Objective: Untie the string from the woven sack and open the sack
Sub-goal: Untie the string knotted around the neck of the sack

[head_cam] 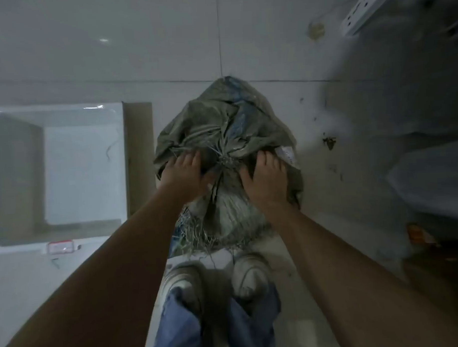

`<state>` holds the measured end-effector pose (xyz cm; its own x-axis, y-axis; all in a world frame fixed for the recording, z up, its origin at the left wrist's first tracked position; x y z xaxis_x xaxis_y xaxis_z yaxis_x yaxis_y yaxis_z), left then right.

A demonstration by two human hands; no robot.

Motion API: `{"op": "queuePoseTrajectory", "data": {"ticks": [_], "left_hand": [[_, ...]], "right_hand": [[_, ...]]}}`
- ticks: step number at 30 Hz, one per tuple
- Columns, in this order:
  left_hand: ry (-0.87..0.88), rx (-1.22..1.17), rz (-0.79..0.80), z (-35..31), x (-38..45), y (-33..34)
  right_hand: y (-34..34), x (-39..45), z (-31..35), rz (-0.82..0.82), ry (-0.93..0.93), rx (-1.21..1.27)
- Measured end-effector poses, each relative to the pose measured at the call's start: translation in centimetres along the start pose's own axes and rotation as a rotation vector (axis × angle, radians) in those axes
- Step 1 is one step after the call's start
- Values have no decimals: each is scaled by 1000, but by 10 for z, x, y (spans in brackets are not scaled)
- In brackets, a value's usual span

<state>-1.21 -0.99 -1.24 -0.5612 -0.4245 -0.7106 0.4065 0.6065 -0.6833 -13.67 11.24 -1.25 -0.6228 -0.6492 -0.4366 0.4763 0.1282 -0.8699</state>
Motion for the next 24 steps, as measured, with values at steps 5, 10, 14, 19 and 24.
{"op": "queuePoseTrajectory", "data": {"ticks": [5,10,14,19,24], "left_hand": [[48,105,-136,-8,38,26],[177,196,-290,-9,37,34],[265,255,-240,-8,20,29],[118,-67,-86,-12,5,15],[30,-394,91,-19,-10,1]], "right_hand": [[35,20,-16,-144,-60,-151],[41,19,-12,-109,-58,-194],[28,7,-5,-171,-74,-161],[11,-9,2,290,113,244],[-7,-25,12,551,180,624]]}}
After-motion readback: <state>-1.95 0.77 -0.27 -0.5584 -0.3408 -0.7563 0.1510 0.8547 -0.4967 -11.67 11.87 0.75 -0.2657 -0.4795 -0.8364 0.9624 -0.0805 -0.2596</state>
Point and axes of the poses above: each hand's wrist, its own x-axis towards the middle knuckle, its own y-axis out of the palm, z = x × y, the point moved 2 cm from there along x, towards the middle knuckle, and after that the axes turned 7 degrees about z, right-handed, at the moved point
